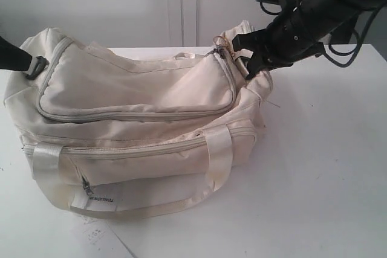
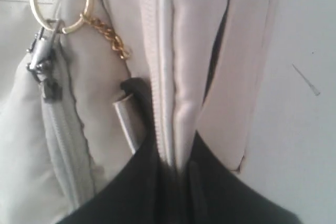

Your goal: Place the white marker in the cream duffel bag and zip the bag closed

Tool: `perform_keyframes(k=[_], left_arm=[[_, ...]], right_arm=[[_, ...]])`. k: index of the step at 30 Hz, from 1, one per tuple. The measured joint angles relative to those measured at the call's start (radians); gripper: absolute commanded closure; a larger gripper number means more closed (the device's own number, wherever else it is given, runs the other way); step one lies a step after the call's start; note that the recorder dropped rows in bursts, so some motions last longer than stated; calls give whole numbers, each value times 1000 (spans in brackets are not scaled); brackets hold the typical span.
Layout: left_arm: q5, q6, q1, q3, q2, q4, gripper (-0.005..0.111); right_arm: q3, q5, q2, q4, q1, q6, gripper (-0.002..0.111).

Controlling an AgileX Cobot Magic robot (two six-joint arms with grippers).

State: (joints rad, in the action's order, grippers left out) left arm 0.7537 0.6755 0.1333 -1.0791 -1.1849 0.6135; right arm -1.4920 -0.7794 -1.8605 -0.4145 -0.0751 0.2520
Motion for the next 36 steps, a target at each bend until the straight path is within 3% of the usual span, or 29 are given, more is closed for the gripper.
perform_keyframes(k=[16,19,24,27,31,36], left_arm=[[0,8,0,0,0,0,107],[0,8,0,0,0,0,107],[-7,-2,0,0,0,0,107],[-45,-6,0,0,0,-4,107],[-107,-17,0,0,0,-6,107],[-122,-69,0,0,0,-85,107]], right_arm=[[0,-109,91,217,0,-138,107],[0,-111,91,216,0,-147,95],[0,-137,94,221,0,-163,59],[0,-142,112,249,0,-174,50],[0,-142,168,342,0,-178,57],[0,-142,238,445,0,-195,93]])
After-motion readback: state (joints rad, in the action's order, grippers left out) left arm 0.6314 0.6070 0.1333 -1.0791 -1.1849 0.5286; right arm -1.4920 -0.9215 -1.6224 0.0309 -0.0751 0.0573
